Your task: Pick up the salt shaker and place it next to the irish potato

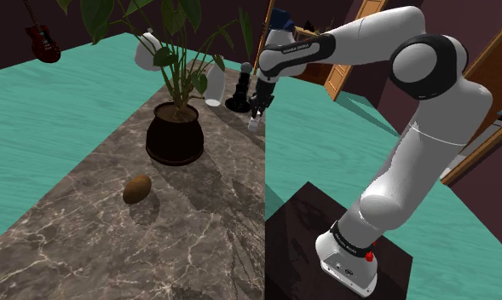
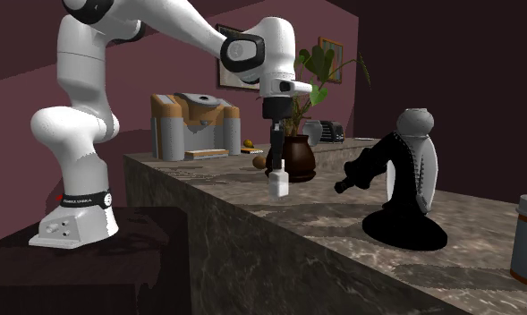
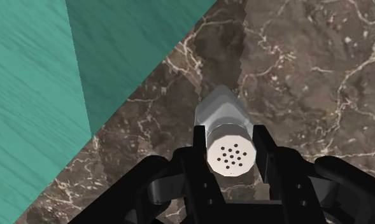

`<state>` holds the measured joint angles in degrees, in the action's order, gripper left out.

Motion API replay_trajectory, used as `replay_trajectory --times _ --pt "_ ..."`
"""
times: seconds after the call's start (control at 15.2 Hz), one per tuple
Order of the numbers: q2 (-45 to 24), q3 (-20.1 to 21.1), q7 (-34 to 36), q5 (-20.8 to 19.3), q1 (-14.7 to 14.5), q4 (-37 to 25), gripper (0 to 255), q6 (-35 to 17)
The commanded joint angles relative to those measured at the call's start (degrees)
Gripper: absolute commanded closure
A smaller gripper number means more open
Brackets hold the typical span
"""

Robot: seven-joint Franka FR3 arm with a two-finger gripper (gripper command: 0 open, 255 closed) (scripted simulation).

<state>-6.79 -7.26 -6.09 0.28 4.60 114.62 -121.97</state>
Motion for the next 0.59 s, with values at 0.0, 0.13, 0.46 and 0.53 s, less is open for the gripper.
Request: replay_trajectory --times 0.0,0.13,0.46,0.53 --pt "0.5 0.0 0.0 -0.1 0.0 -0.8 255 1.3" --pt "1.0 -0.1 0.0 -0.2 0.0 -1.7 255 2.8" --pt "2.2 -0.1 0.1 -0.3 0.0 -4.2 255 6.4" --pt "2.4 -0.1 0.1 -0.4 0.0 -4.7 255 7.2"
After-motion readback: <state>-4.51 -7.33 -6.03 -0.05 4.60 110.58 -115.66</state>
